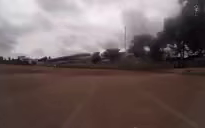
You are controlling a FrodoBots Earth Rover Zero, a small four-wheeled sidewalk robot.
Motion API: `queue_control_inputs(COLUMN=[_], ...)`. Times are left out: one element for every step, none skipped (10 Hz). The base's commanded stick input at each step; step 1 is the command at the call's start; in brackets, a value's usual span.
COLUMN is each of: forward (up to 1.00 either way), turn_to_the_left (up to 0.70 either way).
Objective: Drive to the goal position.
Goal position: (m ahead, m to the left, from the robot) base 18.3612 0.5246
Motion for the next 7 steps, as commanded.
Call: queue_control_inputs(forward=[0.67, 0.67, 0.67, 0.67, 0.67, 0.67, 0.67], turn_to_the_left=[0.00, 0.00, 0.00, 0.00, 0.00, 0.00, 0.00])
